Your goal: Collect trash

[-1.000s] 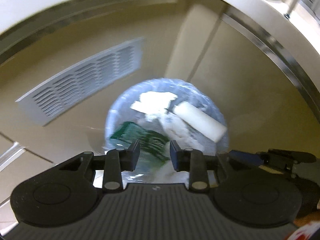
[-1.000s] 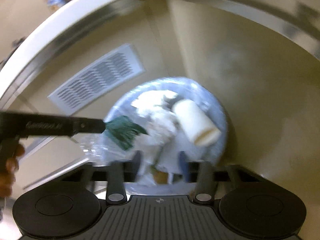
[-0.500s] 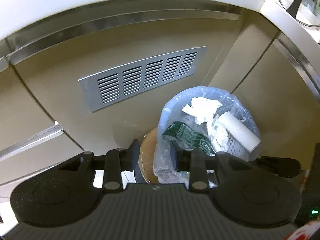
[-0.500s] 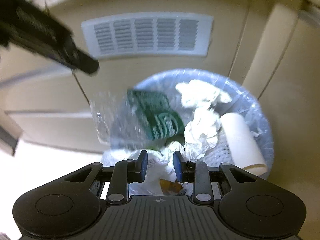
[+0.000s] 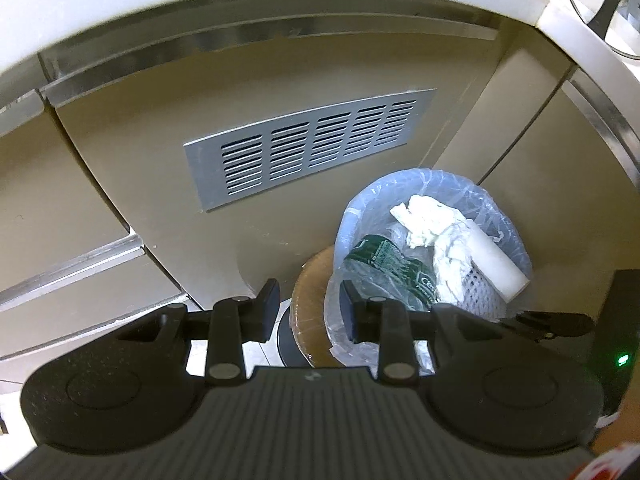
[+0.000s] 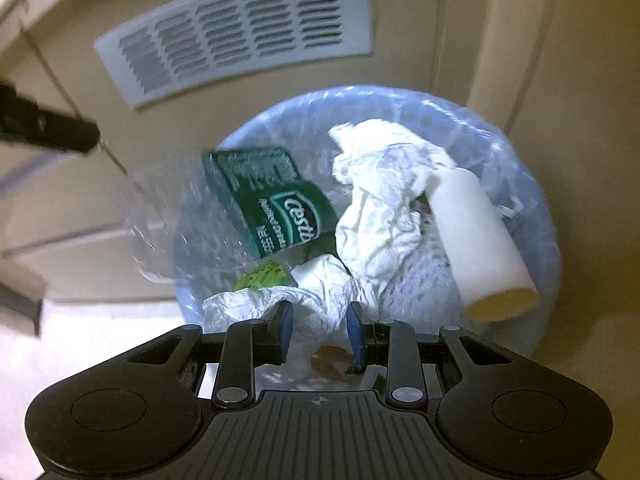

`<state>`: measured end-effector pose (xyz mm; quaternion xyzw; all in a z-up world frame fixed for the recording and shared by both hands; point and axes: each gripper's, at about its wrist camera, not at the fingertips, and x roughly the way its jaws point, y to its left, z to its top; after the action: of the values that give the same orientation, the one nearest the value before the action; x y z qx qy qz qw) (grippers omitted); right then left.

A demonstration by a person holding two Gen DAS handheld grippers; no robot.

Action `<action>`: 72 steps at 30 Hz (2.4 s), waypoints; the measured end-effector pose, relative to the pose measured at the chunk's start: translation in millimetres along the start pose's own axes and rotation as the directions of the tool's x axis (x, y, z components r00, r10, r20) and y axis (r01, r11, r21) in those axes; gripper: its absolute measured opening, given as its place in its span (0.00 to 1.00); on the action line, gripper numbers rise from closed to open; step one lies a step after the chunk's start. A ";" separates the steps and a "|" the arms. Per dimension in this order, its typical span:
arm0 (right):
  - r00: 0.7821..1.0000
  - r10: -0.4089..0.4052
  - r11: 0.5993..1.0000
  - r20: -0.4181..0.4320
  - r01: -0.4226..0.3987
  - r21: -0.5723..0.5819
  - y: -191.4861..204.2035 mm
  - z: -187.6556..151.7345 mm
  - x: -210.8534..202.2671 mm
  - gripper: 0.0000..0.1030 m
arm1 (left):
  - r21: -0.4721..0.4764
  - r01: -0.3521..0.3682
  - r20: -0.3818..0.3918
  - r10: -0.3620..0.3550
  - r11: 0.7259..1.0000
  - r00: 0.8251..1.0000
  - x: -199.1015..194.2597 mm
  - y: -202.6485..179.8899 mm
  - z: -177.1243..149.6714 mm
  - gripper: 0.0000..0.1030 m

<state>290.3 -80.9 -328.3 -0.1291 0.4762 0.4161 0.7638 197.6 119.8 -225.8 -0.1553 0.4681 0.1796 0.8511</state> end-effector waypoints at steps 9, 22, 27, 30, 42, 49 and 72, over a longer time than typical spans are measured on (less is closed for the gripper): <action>0.992 0.015 0.990 0.127 -0.033 0.139 -1.9 6.4 -82.6 0.64 | 0.038 0.005 0.040 -0.007 0.999 0.999 -37.4 -15.8 3.1 0.32; 0.984 -0.017 0.957 0.177 -0.035 0.288 21.5 14.6 -178.5 0.65 | 0.161 0.045 0.098 -0.062 0.986 0.993 -133.7 -45.9 6.3 0.40; 0.974 -0.076 0.936 0.211 -0.003 0.351 45.9 9.5 -220.0 0.66 | 0.219 0.096 0.087 -0.117 0.971 0.989 -168.4 -45.1 -0.2 0.42; 0.968 -0.109 0.914 0.227 0.008 0.406 65.3 0.8 -241.1 0.66 | 0.251 0.122 0.097 -0.150 0.960 0.984 -190.7 -40.2 -9.8 0.43; 0.944 -0.203 0.873 0.261 0.054 0.485 163.1 -38.7 -302.3 0.66 | 0.327 0.194 0.115 -0.243 0.925 0.963 -263.8 4.4 -61.7 0.51; 0.944 -0.210 0.876 0.255 0.066 0.477 202.3 -55.9 -320.6 0.66 | 0.334 0.204 0.118 -0.255 0.920 0.960 -288.4 21.3 -87.1 0.52; 0.934 -0.225 0.885 0.276 0.077 0.459 208.0 -79.5 -356.1 0.66 | 0.353 0.216 0.138 -0.279 0.910 0.950 -315.4 -4.7 -113.0 0.58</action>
<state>12.0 -181.6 -30.3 0.0798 0.4152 0.2510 0.8708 -40.8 16.1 -14.4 -0.0501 0.3869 0.0018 0.9207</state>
